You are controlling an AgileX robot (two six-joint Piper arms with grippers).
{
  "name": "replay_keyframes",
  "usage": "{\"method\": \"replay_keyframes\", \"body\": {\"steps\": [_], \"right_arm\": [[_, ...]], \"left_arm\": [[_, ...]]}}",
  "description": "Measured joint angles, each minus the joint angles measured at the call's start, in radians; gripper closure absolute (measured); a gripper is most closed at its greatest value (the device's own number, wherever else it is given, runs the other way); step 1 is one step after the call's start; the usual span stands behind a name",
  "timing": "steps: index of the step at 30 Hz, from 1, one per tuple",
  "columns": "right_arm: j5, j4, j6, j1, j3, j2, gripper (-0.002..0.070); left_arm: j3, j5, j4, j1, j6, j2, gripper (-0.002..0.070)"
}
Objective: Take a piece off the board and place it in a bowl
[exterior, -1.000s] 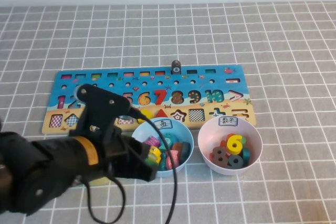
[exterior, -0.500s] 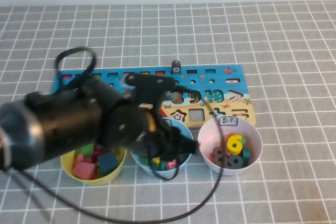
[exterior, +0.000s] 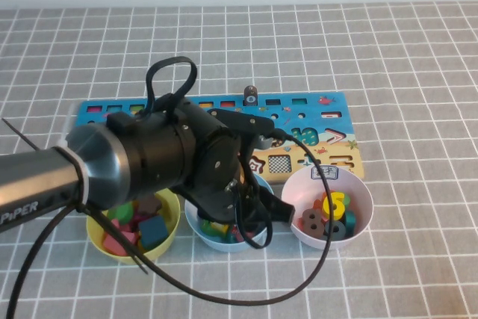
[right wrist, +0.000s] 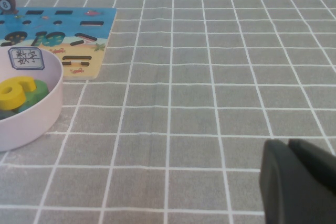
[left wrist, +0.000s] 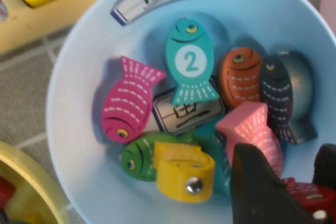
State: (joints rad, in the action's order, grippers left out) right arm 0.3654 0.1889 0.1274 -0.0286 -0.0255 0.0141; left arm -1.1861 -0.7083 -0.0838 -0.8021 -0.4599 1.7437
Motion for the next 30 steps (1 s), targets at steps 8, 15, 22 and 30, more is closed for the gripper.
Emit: {"method": "replay_keyframes", "body": {"steps": [8,15,22,30], "right_arm": [[0.000,0.000,0.000,0.000,0.000,0.000,0.0694],[0.000,0.000,0.000,0.000,0.000,0.000,0.0694],[0.000,0.000,0.000,0.000,0.000,0.000,0.0694],[0.000,0.000,0.000,0.000,0.000,0.000,0.0694]], "left_arm": [[-0.002,0.005,-0.014,0.035,0.000,0.000,0.0477],[-0.002,0.015,-0.021,0.044,0.000,0.000,0.0477],[-0.004,0.023,-0.021,0.044,0.000,0.018,0.0413],[-0.004,0.026,-0.021,0.044,0.000,0.020,0.0305]]}}
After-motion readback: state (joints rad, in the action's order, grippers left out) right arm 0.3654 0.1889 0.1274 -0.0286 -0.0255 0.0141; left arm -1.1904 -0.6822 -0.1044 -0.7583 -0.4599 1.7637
